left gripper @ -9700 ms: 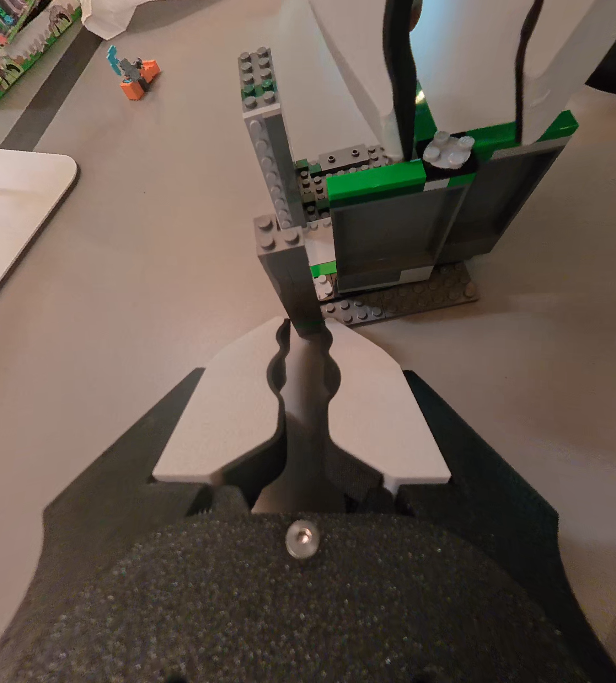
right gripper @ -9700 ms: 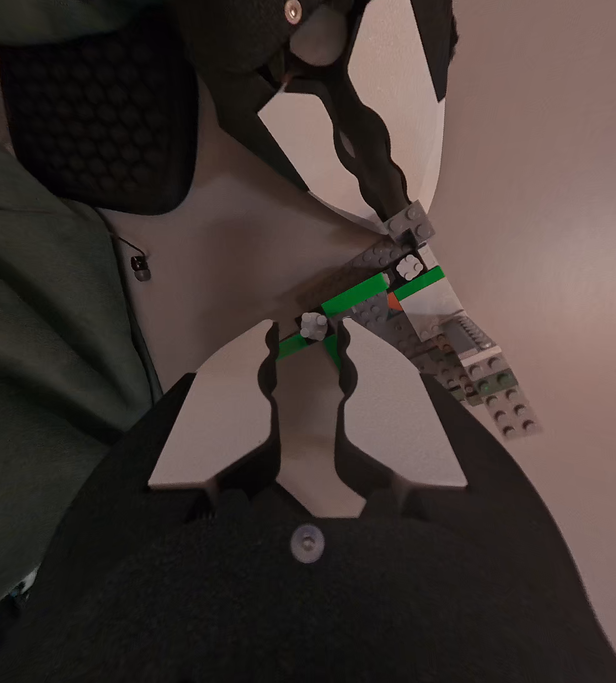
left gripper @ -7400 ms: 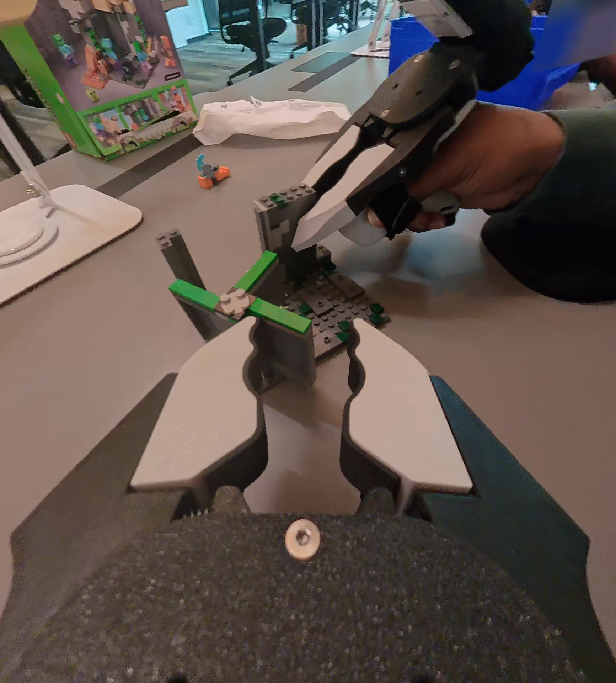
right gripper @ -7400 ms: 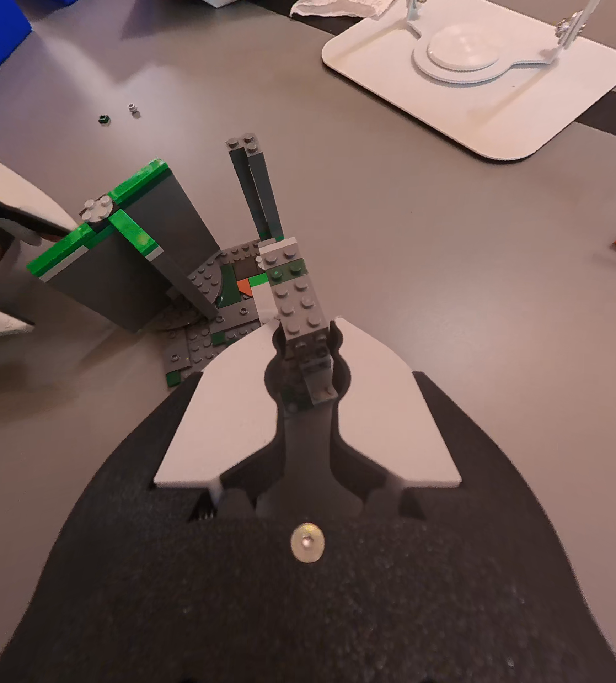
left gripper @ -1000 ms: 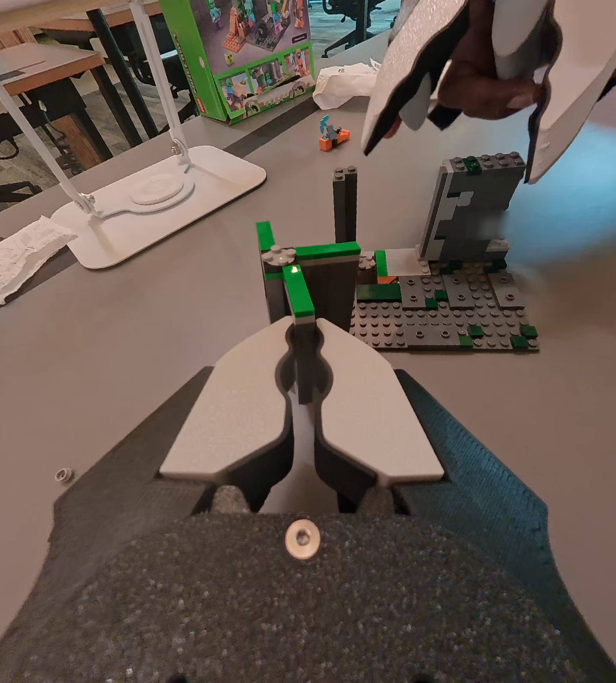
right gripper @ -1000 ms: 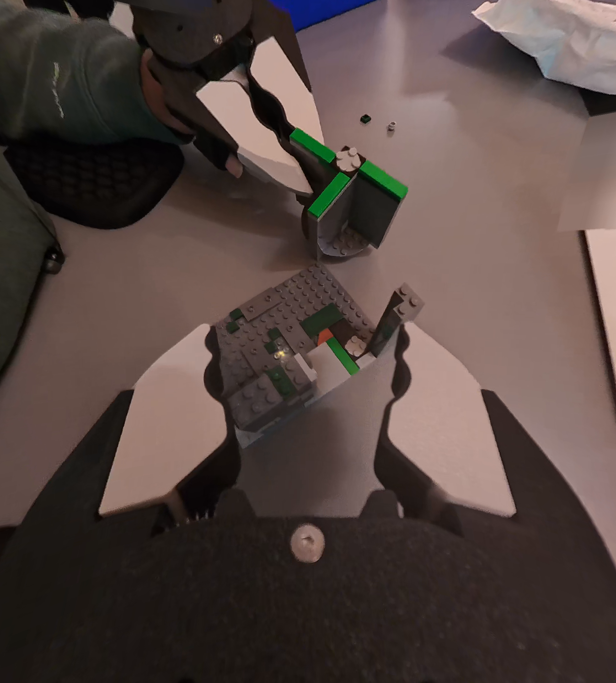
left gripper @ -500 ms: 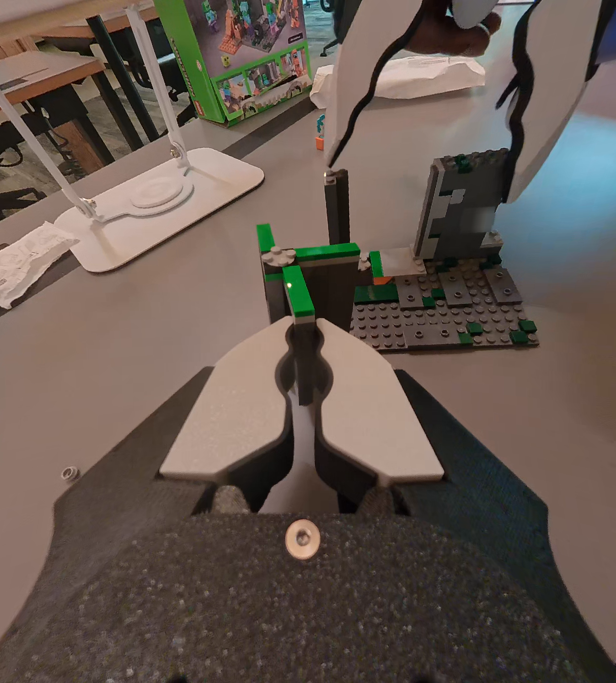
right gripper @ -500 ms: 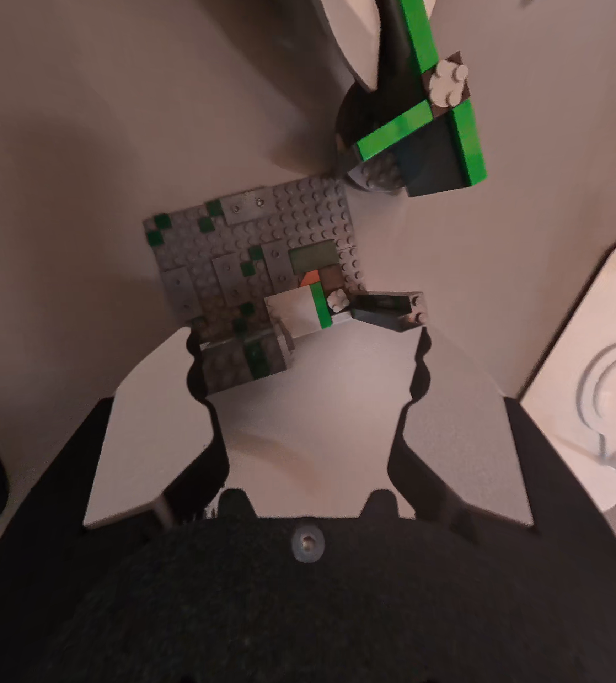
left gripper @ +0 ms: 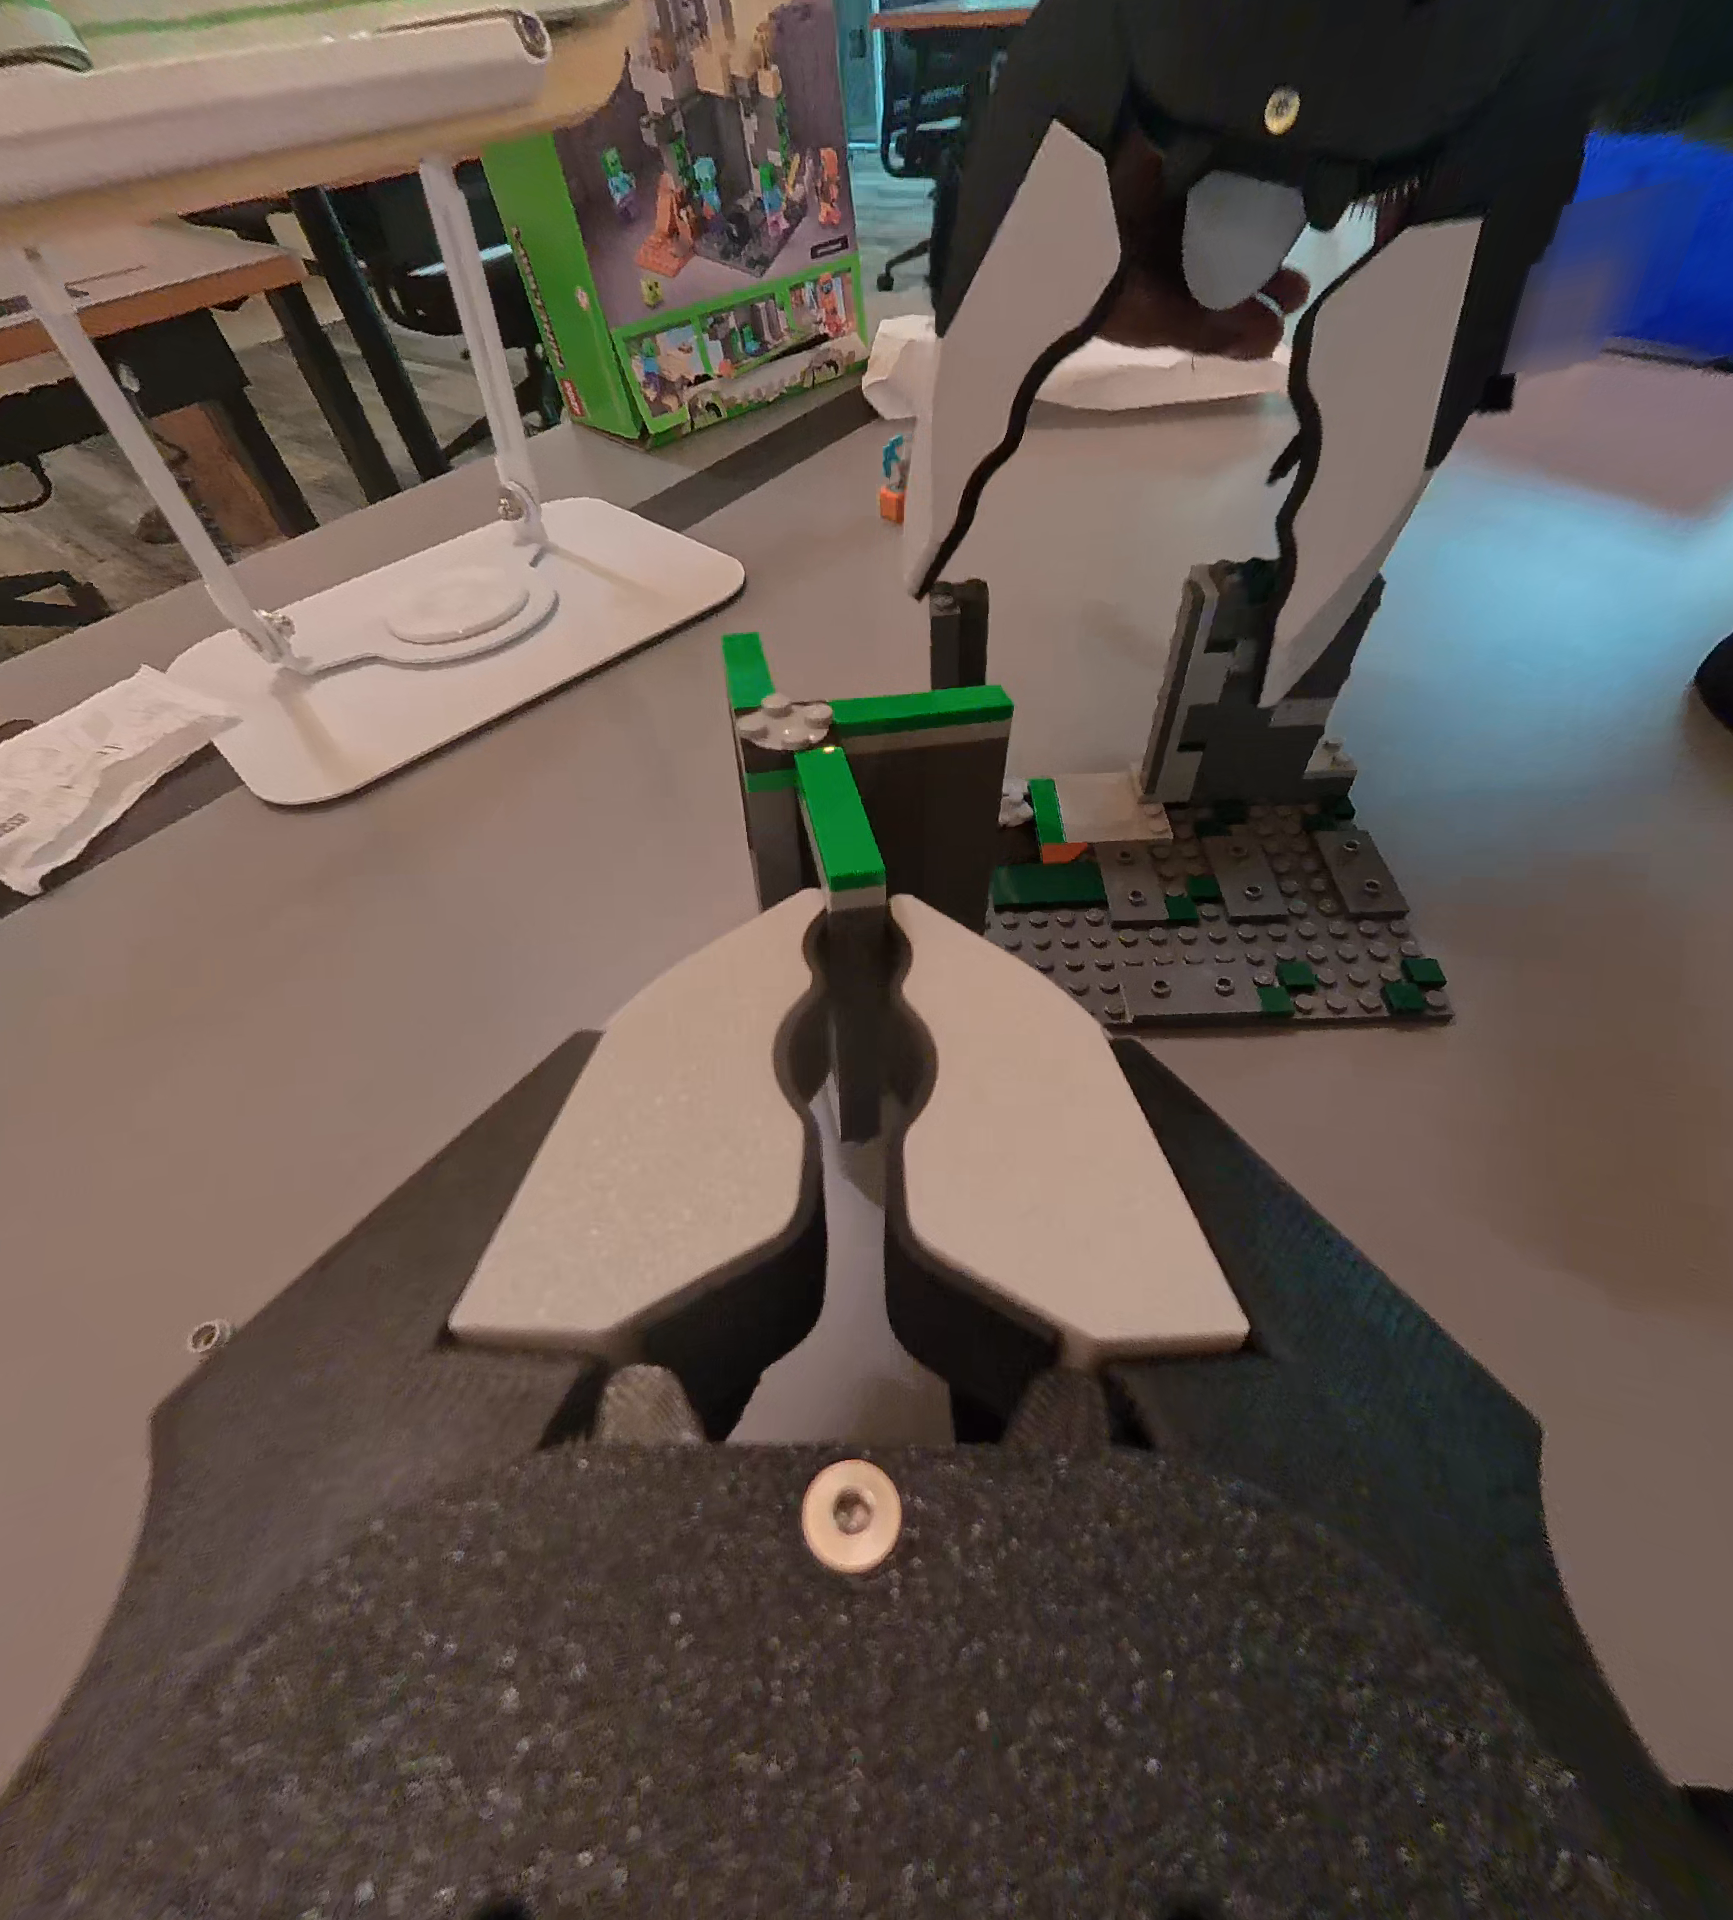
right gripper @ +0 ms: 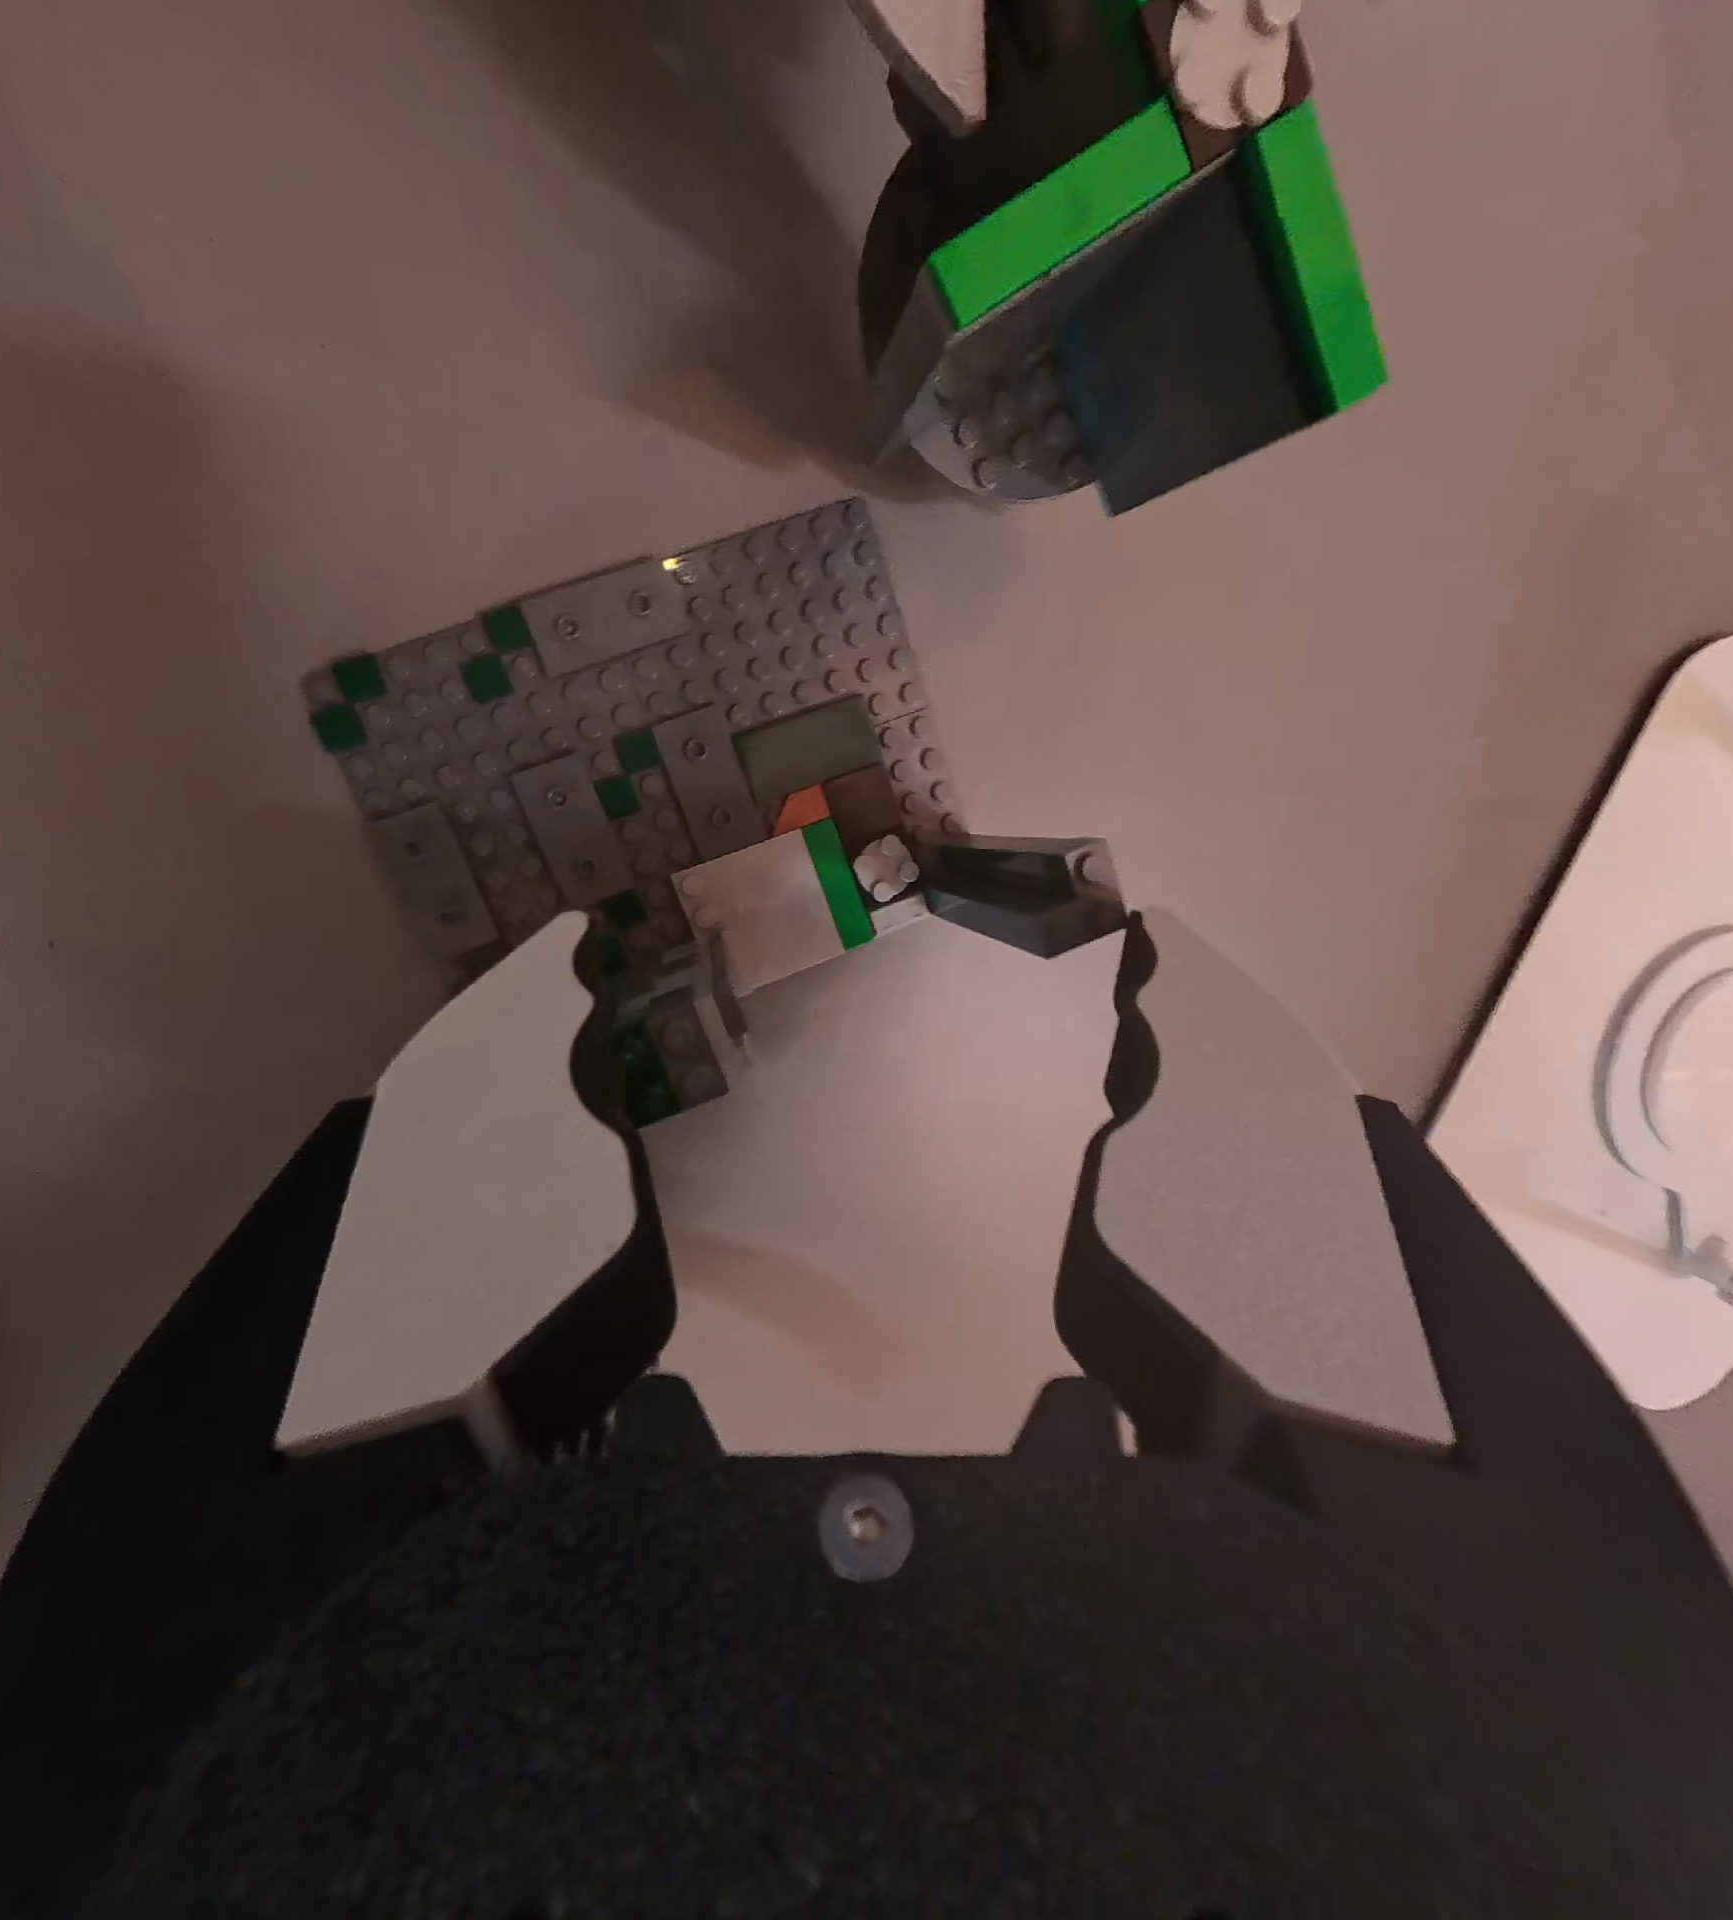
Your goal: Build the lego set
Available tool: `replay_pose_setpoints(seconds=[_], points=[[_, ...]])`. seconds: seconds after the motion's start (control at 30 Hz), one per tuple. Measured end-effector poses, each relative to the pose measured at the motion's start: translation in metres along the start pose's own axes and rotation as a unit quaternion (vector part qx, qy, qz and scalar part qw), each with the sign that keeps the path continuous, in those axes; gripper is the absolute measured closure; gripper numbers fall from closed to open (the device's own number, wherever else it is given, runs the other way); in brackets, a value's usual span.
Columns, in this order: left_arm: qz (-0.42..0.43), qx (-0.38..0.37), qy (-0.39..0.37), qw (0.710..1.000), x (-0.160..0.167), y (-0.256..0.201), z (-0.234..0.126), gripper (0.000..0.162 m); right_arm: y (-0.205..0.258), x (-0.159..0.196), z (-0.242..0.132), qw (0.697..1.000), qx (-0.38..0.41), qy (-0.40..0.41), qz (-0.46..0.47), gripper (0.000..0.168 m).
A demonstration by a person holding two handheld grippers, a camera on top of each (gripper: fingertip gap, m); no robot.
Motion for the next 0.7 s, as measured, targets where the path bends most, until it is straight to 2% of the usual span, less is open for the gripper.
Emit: replay_pose_setpoints(seconds=[0.2, 0.43, 0.7], points=[[-0.002, 0.048, -0.026, 0.998, -0.004, -0.007, -0.002, 0.157, 0.002, -0.003, -0.002, 0.998, 0.013, -0.039, 0.046, 0.084], [0.007, 0.136, -0.069, 0.988, -0.014, -0.026, 0.000, 0.157, -0.001, 0.002, -0.029, 0.979, 0.022, -0.158, 0.125, 0.083], [0.035, 0.201, -0.037, 0.978, -0.011, -0.024, 0.030, 0.157, 0.010, 0.019, -0.041, 0.949, 0.053, -0.257, 0.175, 0.086]])
Point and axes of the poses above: each gripper's, where its closed fingertips meet, z out along the fingers, x out of its underside, y = z × x across the jaws, the point moved 3 cm from there along -z, back along the fingers, and after that the axes turned 3 degrees about y, right-handed, at the moved point
